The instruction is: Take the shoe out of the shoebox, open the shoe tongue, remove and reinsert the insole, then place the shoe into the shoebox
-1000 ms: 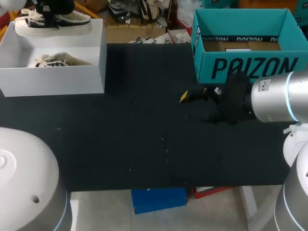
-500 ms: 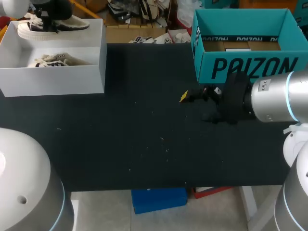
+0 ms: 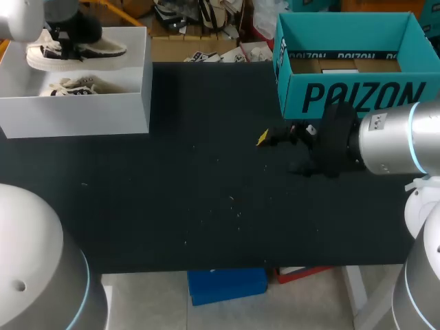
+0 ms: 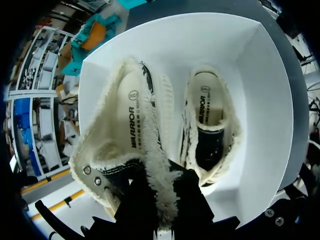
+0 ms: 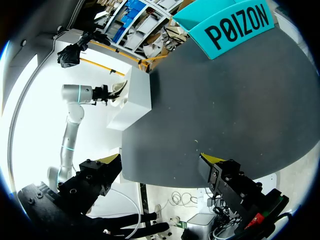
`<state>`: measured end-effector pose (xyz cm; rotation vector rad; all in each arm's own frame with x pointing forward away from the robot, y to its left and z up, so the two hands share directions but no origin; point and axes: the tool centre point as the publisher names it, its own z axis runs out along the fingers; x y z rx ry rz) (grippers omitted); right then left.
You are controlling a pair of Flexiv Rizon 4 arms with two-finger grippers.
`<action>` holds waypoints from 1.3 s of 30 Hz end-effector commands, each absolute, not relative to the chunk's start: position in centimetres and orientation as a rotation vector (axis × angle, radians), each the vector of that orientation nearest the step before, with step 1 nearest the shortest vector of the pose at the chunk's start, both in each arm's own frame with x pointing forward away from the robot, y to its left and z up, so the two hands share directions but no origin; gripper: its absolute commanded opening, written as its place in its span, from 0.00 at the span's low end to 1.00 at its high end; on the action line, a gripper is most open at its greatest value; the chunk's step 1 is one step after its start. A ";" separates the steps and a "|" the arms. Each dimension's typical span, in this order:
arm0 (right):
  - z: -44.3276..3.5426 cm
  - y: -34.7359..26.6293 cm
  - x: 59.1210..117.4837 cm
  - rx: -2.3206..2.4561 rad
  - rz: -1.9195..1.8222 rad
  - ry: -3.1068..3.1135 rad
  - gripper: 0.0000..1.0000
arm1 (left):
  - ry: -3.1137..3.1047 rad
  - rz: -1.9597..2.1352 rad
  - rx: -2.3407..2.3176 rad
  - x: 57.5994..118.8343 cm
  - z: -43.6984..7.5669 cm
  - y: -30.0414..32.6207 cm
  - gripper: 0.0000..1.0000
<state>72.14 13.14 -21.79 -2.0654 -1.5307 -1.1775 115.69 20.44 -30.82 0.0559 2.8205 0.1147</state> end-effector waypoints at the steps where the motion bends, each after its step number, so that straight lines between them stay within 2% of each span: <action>1: -21.8 13.2 72.1 -2.069 -1.176 -1.532 1.00 | 2.827 0.112 0.062 117.0 -32.0 20.6 0.00; 39: -21.8 13.2 72.1 -2.069 -1.176 -1.532 1.00 | 2.900 0.148 0.056 119.0 -38.0 20.9 0.00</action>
